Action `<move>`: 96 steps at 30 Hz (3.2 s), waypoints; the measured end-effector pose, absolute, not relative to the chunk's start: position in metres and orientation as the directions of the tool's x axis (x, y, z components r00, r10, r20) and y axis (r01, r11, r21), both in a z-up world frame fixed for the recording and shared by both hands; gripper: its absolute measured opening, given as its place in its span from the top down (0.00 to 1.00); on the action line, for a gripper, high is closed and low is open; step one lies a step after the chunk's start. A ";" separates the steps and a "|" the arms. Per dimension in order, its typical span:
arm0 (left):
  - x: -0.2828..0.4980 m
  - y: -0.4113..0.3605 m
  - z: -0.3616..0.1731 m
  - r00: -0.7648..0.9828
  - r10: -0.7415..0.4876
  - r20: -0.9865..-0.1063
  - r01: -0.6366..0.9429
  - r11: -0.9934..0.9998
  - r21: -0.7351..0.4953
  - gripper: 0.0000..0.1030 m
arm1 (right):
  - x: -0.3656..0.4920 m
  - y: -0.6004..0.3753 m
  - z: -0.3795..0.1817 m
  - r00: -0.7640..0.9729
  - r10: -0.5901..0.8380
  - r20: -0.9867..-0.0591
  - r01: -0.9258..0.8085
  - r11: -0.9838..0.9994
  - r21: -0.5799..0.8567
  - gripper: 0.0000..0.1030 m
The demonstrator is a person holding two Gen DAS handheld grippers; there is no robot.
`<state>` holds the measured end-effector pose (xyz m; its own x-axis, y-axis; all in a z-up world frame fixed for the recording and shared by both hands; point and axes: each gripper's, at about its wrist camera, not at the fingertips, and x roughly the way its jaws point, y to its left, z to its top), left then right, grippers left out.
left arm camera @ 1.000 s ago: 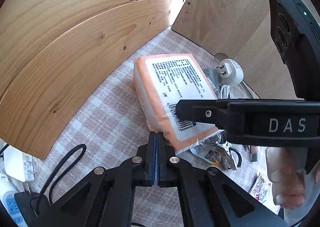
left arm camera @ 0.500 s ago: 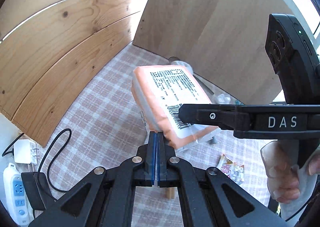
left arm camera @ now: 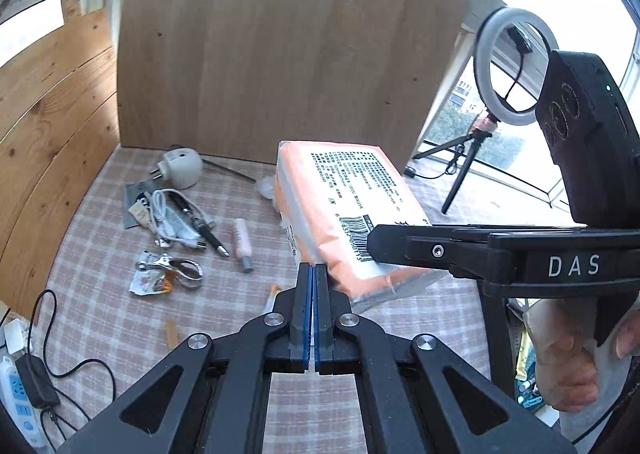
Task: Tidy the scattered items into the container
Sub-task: 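Carry the tissue box with the right tool into the black tray and release, then move both open tools back over the scattered items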
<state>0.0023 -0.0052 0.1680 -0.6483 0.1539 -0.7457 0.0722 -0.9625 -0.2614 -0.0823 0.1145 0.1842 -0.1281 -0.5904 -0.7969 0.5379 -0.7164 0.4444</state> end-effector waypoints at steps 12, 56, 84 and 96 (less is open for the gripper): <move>-0.001 0.206 0.176 -0.553 0.391 -0.736 -0.297 -0.918 -0.265 1.00 | -0.046 0.347 0.191 -0.346 -0.487 -0.802 0.237 -0.873 0.427 0.50; 0.043 0.255 0.202 -0.603 0.183 -0.777 -0.203 -0.976 -0.072 0.51 | 0.031 0.507 0.177 -0.575 -0.268 -0.773 -0.020 -0.940 0.340 0.41; 0.081 0.094 0.215 -0.641 -0.118 -0.759 0.191 -0.982 -0.009 0.51 | 0.013 0.326 0.193 -0.629 -0.320 -0.709 0.318 -0.937 0.141 0.41; 0.082 -0.070 0.168 -0.510 -0.218 -0.832 0.403 -0.915 -0.007 0.51 | -0.020 0.240 0.186 -0.580 -0.420 -0.698 0.426 -0.887 0.179 0.41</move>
<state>0.0815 -0.0697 0.1683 -0.5100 -0.2178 -0.8321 0.4029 -0.9152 -0.0074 -0.0201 0.2396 0.1862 -0.5799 -0.4196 -0.6983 0.4260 -0.8868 0.1792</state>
